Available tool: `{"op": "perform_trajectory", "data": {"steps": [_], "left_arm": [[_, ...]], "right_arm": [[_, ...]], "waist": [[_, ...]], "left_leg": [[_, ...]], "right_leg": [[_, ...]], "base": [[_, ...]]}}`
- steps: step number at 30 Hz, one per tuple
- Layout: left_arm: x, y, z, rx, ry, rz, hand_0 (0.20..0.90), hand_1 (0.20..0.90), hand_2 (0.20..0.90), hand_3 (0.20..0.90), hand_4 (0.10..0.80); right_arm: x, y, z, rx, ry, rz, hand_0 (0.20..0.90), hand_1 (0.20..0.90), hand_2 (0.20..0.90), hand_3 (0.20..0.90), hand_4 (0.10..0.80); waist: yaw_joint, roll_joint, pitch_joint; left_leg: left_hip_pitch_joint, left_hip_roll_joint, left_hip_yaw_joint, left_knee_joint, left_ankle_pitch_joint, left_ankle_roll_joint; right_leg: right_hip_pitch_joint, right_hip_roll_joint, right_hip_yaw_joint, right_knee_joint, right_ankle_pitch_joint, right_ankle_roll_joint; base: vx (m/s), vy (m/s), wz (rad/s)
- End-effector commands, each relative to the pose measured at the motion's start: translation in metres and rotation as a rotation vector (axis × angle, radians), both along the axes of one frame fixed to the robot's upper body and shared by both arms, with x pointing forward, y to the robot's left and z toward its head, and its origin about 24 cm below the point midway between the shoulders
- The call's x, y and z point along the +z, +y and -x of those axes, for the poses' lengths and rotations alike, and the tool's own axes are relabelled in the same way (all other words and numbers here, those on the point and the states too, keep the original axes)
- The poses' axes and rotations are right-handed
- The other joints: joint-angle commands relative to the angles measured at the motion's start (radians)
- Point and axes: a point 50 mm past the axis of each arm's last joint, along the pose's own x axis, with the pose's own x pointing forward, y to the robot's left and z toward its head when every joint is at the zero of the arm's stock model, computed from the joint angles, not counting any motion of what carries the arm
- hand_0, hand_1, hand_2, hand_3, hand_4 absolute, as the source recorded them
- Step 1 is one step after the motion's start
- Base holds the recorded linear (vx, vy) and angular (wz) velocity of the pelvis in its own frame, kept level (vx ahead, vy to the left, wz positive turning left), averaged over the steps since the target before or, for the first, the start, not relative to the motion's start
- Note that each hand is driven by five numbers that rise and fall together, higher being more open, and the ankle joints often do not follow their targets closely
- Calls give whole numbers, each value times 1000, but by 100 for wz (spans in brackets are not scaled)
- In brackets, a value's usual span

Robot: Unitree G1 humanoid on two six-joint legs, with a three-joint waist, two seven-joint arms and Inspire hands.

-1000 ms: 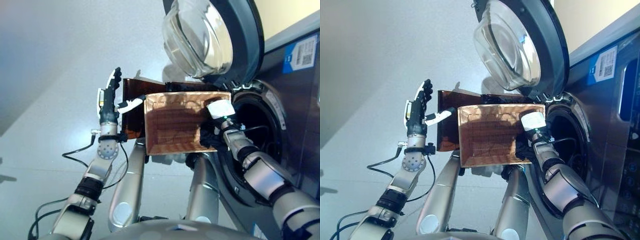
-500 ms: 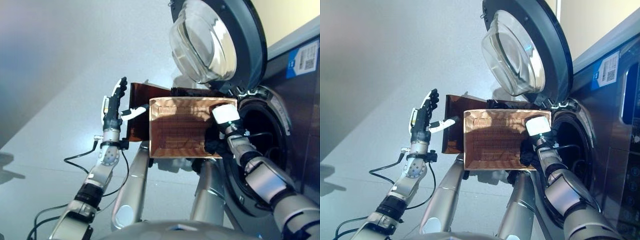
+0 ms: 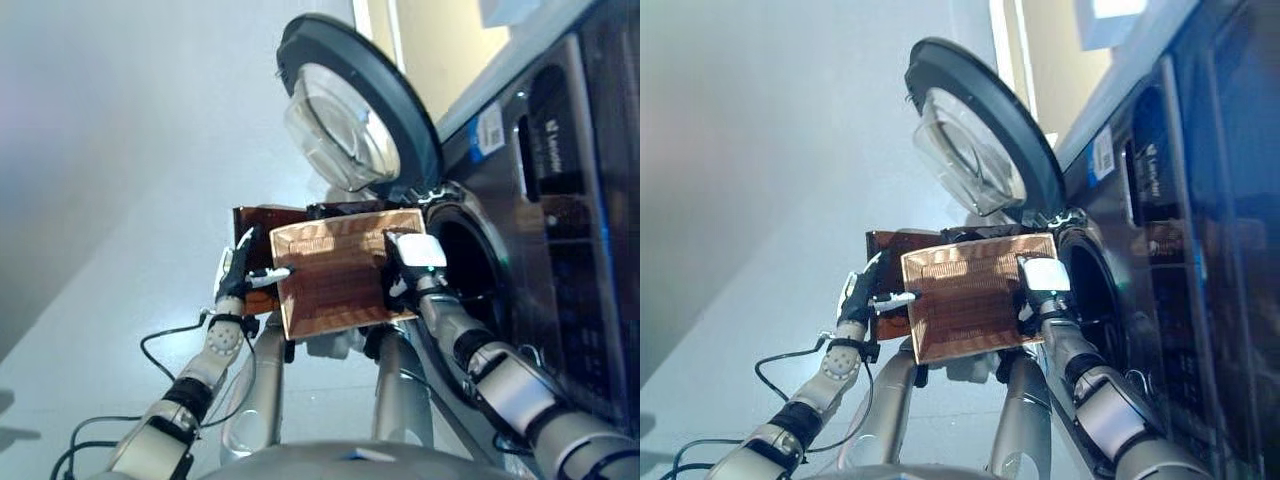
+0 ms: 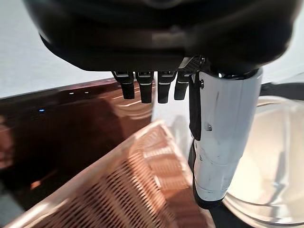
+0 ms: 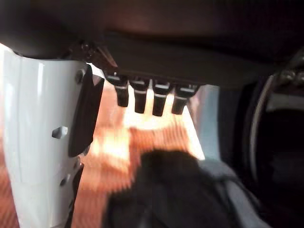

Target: Pick up the clothes and place them into the washing machine

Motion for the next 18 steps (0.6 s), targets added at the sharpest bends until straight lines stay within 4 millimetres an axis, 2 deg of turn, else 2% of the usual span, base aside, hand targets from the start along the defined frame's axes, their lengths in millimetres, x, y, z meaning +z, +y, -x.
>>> {"op": "perform_trajectory", "data": {"steps": [1, 3, 10, 11, 12, 13, 18], "left_arm": [[26, 9, -17, 97, -159, 54, 900, 900, 900, 900, 800], [33, 10, -20, 103, -193, 56, 900, 900, 900, 900, 800], [49, 6, -25, 89, -274, 87, 900, 900, 900, 900, 800], [65, 3, -30, 79, -341, 108, 900, 900, 900, 900, 800], [80, 0, -34, 63, -406, 116, 900, 900, 900, 900, 800], [80, 0, -34, 63, -407, 115, 900, 900, 900, 900, 800], [108, -7, -40, 34, -526, 130, 900, 900, 900, 900, 800]], "right_arm": [[15, -20, -7, 20, -54, 92, 900, 900, 900, 900, 800], [19, -16, -12, 50, -56, 132, 900, 900, 900, 900, 800], [21, -26, -15, 62, -34, 269, 900, 900, 900, 900, 800], [23, -32, -16, 36, -21, 310, 900, 900, 900, 900, 800], [29, -38, -19, 15, -43, 340, 900, 900, 900, 900, 800], [29, -38, -20, 15, -44, 340, 900, 900, 900, 900, 800], [44, -56, -26, -64, -74, 377, 900, 900, 900, 900, 800]], "waist": [[-12, 11, -10], [-10, 12, 3], [0, 12, 20], [8, 9, 23], [10, 4, 31], [9, 4, 30], [11, 4, 39]], "left_leg": [[-22, 22, -18, -42, 41, -74], [-38, 16, -16, -21, 34, -73], [-84, 20, -23, 0, 38, -79], [-111, 28, -36, 26, 10, -90], [-147, 34, -42, 53, 8, -94], [-151, 34, -42, 56, 6, -95], [-259, 40, -59, 155, -21, -98]], "right_leg": [[15, 18, -7, -80, 76, 25], [8, 16, -5, -79, 78, 22], [-22, 18, -18, -64, 69, 16], [-44, 22, -16, -26, 26, 21], [-70, 25, -20, 4, 10, 16], [-73, 24, -19, 6, 9, 15], [-168, 18, -21, 121, -37, 2]], "base": [[-29, 46, -14], [-49, 29, -11], [-5, -15, 2], [45, -117, 9], [44, -117, 13], [-40, -73, 20], [-40, -49, 13]]}}
